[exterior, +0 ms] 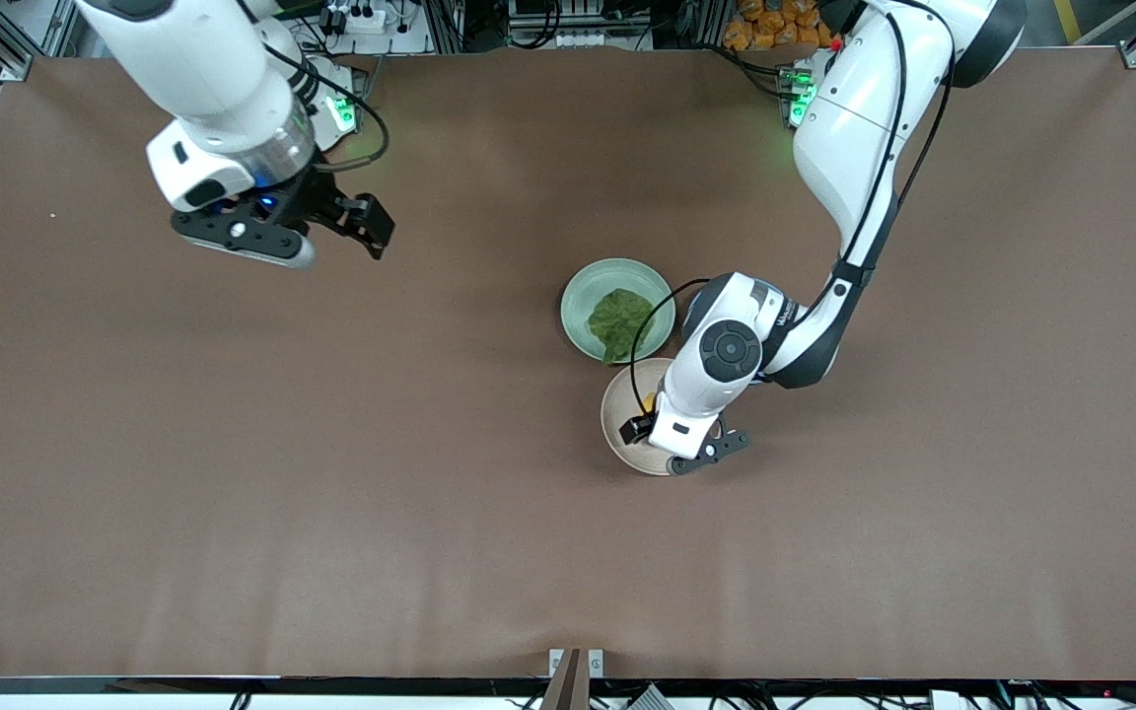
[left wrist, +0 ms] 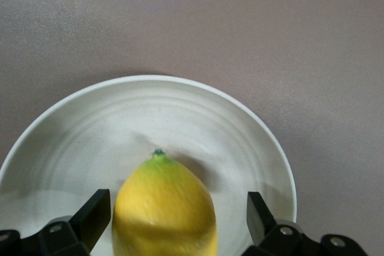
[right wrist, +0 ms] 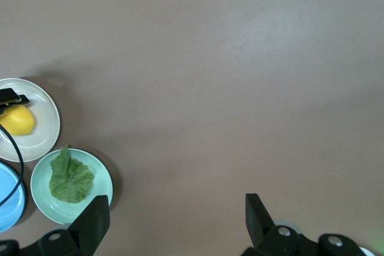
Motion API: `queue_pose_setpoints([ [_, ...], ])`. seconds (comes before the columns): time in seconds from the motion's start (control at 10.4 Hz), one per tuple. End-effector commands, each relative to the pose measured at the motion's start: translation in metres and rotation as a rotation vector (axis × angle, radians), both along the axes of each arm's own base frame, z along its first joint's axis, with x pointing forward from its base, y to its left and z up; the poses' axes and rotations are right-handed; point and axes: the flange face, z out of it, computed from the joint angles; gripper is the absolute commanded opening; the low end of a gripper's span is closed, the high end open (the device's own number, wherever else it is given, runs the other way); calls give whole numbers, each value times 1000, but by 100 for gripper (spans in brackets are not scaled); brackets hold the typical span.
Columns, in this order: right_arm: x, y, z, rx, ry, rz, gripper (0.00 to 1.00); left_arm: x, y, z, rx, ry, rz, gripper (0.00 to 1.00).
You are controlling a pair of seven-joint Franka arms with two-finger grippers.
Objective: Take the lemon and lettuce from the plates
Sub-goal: 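Grasp the lemon with the left gripper while the right gripper reaches the lettuce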
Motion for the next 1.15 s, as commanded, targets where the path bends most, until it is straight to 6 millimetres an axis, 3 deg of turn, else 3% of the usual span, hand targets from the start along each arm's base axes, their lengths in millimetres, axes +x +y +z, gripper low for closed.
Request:
queue_pose_setpoints([
  [0.0,4,26,-16,5,-1,-42,100,0,-7,3,13,-24,-7,0],
  [0.29,2,59,-40,6,-12,-77,100,7,-2,20,8,-39,-2,0],
  [0.38,1,73,-50,7,-16,-87,100,12,5,41,5,-51,7,0],
  [0.67,-3,117,-90,11,-32,-122,100,41,84,106,56,-80,25,0],
  [0.87,-14,163,-135,13,-60,-176,100,54,155,113,76,-81,-8,0],
  [1.06,-22,204,-179,19,-90,-221,100,57,214,101,99,-55,-69,0],
])
